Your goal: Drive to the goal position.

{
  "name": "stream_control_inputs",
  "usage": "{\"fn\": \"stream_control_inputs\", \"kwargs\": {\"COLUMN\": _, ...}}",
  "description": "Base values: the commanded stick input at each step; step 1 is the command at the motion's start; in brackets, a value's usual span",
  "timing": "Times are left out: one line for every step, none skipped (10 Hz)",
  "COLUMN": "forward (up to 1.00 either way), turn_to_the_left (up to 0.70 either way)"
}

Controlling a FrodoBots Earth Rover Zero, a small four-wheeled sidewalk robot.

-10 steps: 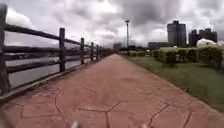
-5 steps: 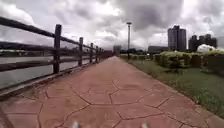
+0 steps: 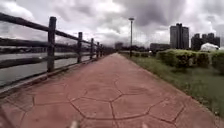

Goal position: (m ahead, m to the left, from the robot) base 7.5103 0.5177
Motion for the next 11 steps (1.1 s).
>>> {"fn": "stream_control_inputs", "kwargs": {"forward": 0.7, "turn_to_the_left": 0.0}}
{"fn": "stream_control_inputs", "kwargs": {"forward": 0.7, "turn_to_the_left": 0.0}}
{"fn": "stream_control_inputs", "kwargs": {"forward": 0.7, "turn_to_the_left": 0.0}}
{"fn": "stream_control_inputs", "kwargs": {"forward": 0.7, "turn_to_the_left": 0.0}}
{"fn": "stream_control_inputs", "kwargs": {"forward": 0.7, "turn_to_the_left": 0.0}}
{"fn": "stream_control_inputs", "kwargs": {"forward": 0.7, "turn_to_the_left": 0.0}}
{"fn": "stream_control_inputs", "kwargs": {"forward": 0.7, "turn_to_the_left": 0.0}}
{"fn": "stream_control_inputs", "kwargs": {"forward": 0.7, "turn_to_the_left": 0.0}}
{"fn": "stream_control_inputs", "kwargs": {"forward": 0.7, "turn_to_the_left": 0.0}}
{"fn": "stream_control_inputs", "kwargs": {"forward": 0.7, "turn_to_the_left": 0.0}}
{"fn": "stream_control_inputs", "kwargs": {"forward": 0.7, "turn_to_the_left": 0.0}}
